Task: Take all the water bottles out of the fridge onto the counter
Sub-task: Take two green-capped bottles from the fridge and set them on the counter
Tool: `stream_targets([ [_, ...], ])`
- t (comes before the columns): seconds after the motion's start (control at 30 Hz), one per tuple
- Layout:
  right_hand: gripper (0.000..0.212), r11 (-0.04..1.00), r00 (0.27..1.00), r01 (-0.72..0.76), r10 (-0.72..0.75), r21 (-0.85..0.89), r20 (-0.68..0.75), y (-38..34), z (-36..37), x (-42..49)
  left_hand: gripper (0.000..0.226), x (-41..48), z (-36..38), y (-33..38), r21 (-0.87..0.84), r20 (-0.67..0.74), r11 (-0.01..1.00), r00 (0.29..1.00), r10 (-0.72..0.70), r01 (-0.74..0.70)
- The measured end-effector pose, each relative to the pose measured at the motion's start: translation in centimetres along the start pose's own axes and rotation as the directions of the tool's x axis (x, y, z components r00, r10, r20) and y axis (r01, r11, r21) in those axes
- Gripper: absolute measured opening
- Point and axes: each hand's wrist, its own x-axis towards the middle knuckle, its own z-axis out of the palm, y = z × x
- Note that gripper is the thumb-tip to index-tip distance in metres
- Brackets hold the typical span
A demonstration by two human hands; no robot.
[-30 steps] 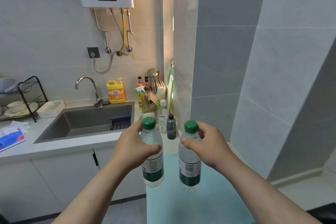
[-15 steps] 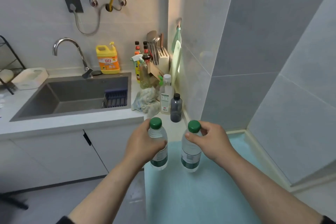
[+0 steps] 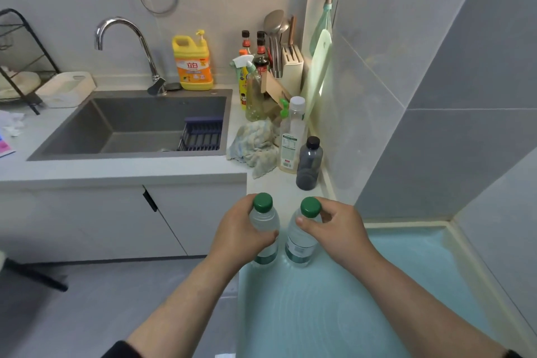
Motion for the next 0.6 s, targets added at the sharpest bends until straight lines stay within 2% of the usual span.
stream_targets([
  [0.2,0.012,0.998,1.000,-0.027,0.028,0.057,-0.009,0.9,0.0,1.3,0.049,0.8,0.2,-0.1,-0.001,0.021,1.000,0.999,0.026,-0.026],
  [0.33,0.019,0.999,0.999,-0.038,0.039,-0.026,0.038,0.8,0.0,1.7,0.053,0.9,0.0,-0.4,0.006,0.054,1.000,0.998,0.018,-0.018],
  [0.47,0.018,0.995,0.996,-0.043,0.050,-0.094,0.076,0.9,-0.2,2.0,0.048,0.9,-0.3,-0.9,0.025,0.156,1.000,0.988,-0.018,0.014],
  [0.6,0.019,0.992,0.994,-0.052,0.062,-0.111,0.089,0.9,-0.1,1.9,0.042,1.4,-0.5,-1.0,0.022,0.157,1.000,0.988,0.004,-0.007],
])
